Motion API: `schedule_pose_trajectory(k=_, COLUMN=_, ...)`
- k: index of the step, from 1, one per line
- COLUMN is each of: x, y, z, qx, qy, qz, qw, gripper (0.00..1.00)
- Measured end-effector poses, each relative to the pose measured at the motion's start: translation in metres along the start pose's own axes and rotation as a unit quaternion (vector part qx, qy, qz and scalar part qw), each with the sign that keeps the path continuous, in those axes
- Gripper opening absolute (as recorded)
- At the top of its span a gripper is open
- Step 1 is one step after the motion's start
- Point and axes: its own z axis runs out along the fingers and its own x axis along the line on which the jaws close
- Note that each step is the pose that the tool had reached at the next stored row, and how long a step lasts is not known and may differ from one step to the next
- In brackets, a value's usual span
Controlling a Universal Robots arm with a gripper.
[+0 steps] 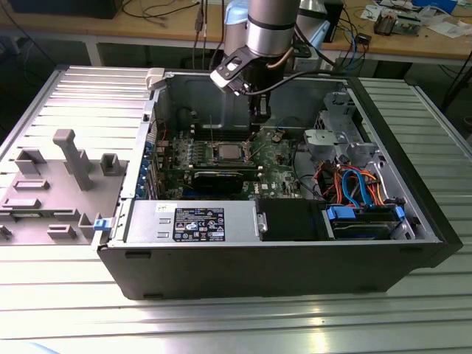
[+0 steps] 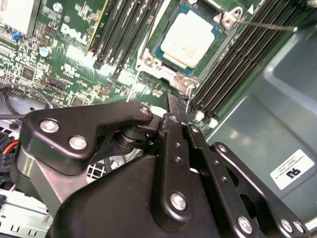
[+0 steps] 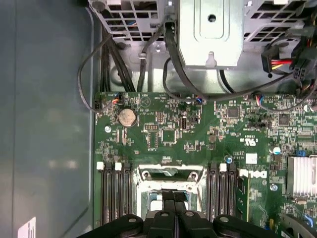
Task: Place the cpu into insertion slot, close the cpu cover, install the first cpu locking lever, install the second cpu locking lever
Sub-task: 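Close the cpu cover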
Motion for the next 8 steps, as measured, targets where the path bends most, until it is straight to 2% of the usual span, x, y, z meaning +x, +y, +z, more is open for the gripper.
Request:
schedule_pose_trajectory(k=7, x=-0.0002, y=0.0138, z=0.0000, qx=0.0000, qy=0.0000, qz=0.000, qw=1.0000, gripper=0.11)
schedule_pose_trajectory(k=8, x=-0.0003, y=0.0186, z=0.0001, qx=0.0000, qy=0.0000, qz=0.000, qw=1.0000, gripper=0.11)
